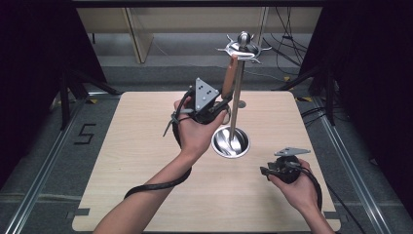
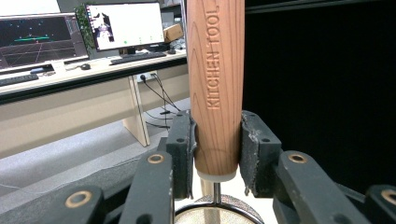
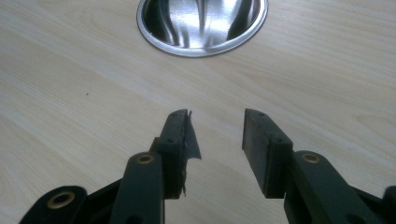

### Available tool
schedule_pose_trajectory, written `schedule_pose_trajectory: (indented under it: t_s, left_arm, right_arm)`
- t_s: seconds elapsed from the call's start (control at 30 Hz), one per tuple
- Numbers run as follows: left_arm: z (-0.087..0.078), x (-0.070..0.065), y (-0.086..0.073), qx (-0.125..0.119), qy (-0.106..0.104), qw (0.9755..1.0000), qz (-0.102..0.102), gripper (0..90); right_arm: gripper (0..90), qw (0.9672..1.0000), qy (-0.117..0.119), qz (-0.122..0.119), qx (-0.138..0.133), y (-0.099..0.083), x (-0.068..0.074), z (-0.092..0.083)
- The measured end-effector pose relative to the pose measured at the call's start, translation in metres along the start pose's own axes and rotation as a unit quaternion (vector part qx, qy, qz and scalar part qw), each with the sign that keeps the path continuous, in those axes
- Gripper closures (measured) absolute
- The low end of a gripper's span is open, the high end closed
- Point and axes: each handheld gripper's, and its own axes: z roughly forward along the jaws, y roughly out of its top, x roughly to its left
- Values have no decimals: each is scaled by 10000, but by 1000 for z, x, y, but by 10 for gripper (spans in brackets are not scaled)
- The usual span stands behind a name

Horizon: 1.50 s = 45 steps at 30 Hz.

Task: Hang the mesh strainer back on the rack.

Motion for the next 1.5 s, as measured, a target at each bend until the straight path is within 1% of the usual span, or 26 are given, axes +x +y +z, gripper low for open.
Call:
schedule_pose_trajectory:
  t_s: [0.07, 0.1, 0.13, 0.17, 0.57, 0.7, 0.93, 0.97, 1.2, 1.27, 1.3, 1.33, 1.37, 1.4, 1.5]
  left_arm:
    - [1, 0, 0, 10, -8, 10000, 10, 669]
    - [2, -1, 0, 17, 2, 10000, 11, 669]
    - [2, -1, 0, -4, -1, 10000, -21, 669]
    - [3, -1, 0, 0, 1, 10000, -14, 669]
    - [5, -1, 0, 7, 18, 10000, -12, 669]
    - [6, -2, 0, 22, 38, 10000, 25, 666]
    - [10, -4, -4, 116, 15, 9999, 51, 659]
    - [10, -3, -4, 128, 15, 9999, 80, 659]
    - [10, -3, -6, 167, 7, 9998, 86, 655]
    - [10, -3, -6, 162, -1, 9998, 83, 653]
    - [10, -3, -6, 171, -19, 9998, 80, 652]
    - [10, -3, -6, 186, -44, 9998, 83, 652]
    - [9, -3, -5, 201, -65, 9997, 91, 649]
    - [9, -3, -5, 221, -92, 9997, 91, 645]
    - [8, -3, -4, 251, -154, 9995, 95, 633]
  right_arm:
    - [615, 10000, 6, -1, -1, 0, 0, 0]
    - [615, 9999, 15, 149, 45, 0, 3, -1]
    - [615, 9999, 30, 149, 30, 0, 2, 0]
    - [615, 9999, 18, 93, 33, 0, 2, 0]
    - [615, 9999, 20, 111, 58, 0, 3, -1]
    - [615, 9999, 20, 112, 46, 0, 3, -1]
    - [615, 9999, 18, 132, 56, 0, 4, -2]
    - [615, 10000, 8, 62, 32, 0, 3, -1]
    - [615, 10000, 12, 54, 28, 0, 3, -2]
    - [615, 9999, 32, 136, 36, 0, 4, -2]
    - [615, 10000, 20, 78, 29, 0, 4, -2]
    - [615, 10000, 15, 79, 27, 0, 4, -2]
    - [615, 9998, 21, 179, 61, 0, 6, -2]
    - [614, 10000, 19, 78, 36, 0, 4, -1]
    - [614, 10000, 18, 78, 10, 0, 4, -1]
